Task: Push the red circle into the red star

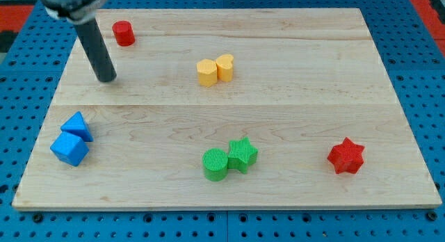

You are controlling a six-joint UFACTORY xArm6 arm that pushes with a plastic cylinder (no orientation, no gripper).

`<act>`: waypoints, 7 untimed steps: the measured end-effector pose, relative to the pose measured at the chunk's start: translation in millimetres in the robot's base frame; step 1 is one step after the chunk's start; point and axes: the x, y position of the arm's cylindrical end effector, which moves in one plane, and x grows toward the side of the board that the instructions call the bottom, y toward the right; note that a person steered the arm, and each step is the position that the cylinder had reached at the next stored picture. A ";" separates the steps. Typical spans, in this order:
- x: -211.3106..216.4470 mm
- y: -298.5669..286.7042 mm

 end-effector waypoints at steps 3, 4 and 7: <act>-94.7 12.0; -94.9 84.8; -137.3 210.7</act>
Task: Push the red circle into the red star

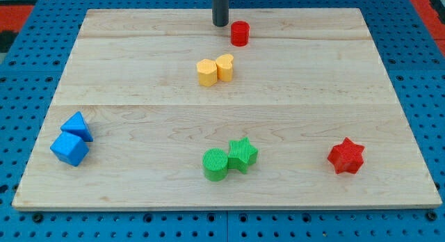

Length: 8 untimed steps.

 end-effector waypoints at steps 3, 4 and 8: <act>0.9 11.2; 44.7 20.8; 55.6 -16.0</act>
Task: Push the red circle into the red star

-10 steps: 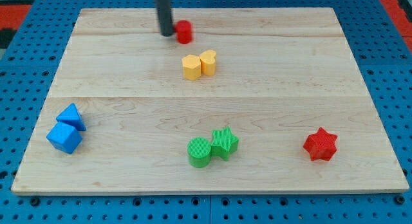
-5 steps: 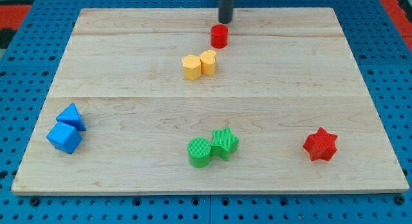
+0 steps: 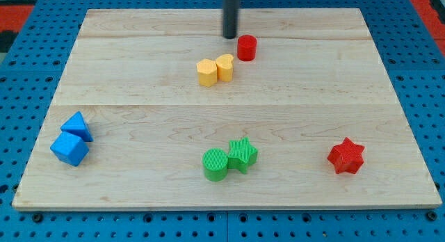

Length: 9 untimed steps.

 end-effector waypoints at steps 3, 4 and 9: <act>14.7 65.7; 7.6 117.8; 109.1 219.9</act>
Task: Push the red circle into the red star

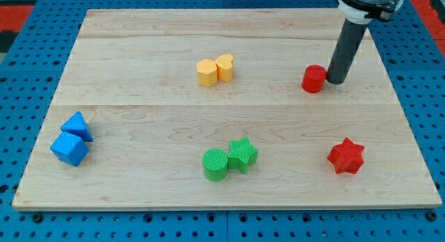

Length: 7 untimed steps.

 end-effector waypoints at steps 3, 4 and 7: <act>63.9 -49.7; 69.3 -56.3; 109.0 -29.1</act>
